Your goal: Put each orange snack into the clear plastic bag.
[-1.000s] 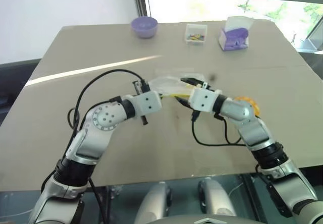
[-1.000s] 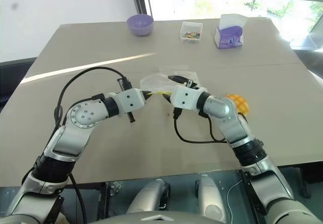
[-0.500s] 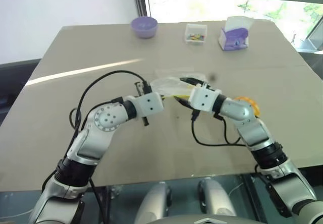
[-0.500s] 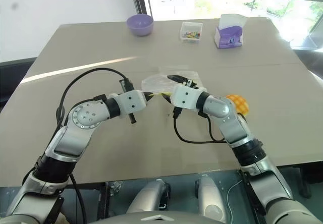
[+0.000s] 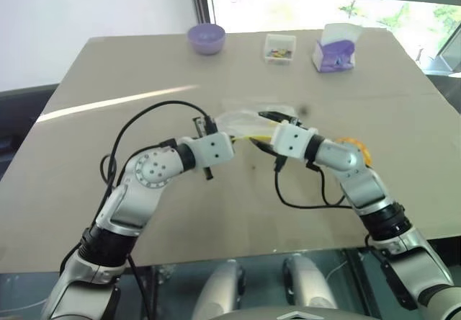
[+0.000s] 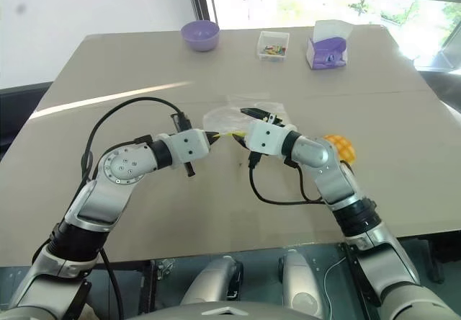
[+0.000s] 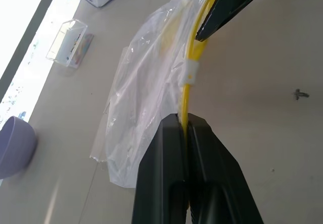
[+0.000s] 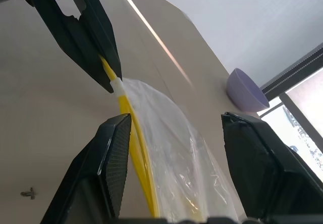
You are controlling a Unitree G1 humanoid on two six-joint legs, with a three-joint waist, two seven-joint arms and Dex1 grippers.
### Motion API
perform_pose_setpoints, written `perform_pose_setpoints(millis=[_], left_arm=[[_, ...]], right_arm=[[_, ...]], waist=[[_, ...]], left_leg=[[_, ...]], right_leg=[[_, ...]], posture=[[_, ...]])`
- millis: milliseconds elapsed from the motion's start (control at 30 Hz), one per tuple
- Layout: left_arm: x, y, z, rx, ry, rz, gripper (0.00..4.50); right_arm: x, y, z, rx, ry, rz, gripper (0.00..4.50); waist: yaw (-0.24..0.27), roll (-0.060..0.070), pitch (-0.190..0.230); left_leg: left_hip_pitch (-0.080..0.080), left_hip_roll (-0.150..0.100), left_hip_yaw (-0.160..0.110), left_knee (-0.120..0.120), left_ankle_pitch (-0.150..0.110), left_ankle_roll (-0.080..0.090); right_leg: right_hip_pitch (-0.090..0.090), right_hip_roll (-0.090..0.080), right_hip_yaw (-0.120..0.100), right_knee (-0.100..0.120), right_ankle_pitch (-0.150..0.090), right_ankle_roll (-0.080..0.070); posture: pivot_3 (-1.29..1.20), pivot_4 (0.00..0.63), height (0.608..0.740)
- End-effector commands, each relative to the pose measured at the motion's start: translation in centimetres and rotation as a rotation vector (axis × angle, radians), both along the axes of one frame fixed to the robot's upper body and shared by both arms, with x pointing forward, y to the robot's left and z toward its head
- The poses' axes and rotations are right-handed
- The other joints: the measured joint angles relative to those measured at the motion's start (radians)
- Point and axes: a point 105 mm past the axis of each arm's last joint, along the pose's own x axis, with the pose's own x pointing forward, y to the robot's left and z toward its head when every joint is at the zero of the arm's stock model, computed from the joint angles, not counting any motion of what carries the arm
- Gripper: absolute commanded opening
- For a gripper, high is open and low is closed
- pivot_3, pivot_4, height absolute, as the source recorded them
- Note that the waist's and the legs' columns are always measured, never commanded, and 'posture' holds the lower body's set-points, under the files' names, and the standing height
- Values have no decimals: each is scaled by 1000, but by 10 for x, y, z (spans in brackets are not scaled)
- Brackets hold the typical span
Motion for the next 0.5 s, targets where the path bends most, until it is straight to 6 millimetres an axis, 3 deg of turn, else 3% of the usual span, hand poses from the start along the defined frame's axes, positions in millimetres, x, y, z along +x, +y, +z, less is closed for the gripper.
perform_pose_setpoints(millis=[33, 400, 500], left_arm=[[-2, -1, 8, 0, -42, -10, 0], [-6, -6, 6, 8, -59, -46, 0], [-7, -7, 6, 6, -60, -54, 0]], right_arm=[[1, -1, 18, 32, -48, -5, 3021], [13, -7, -2, -61, -9, -87, 3021], [25, -12, -8, -42, 26, -175, 3021]], waist=[[0, 0, 0], [0, 0, 0], [0, 0, 0]], left_leg=[[0, 0, 0, 0, 0, 0], [0, 0, 0, 0, 0, 0], [0, 0, 0, 0, 0, 0]], right_leg=[[0, 0, 0, 0, 0, 0], [0, 0, 0, 0, 0, 0], [0, 0, 0, 0, 0, 0]], posture=[[0, 150, 740], [0, 150, 740], [0, 150, 740]])
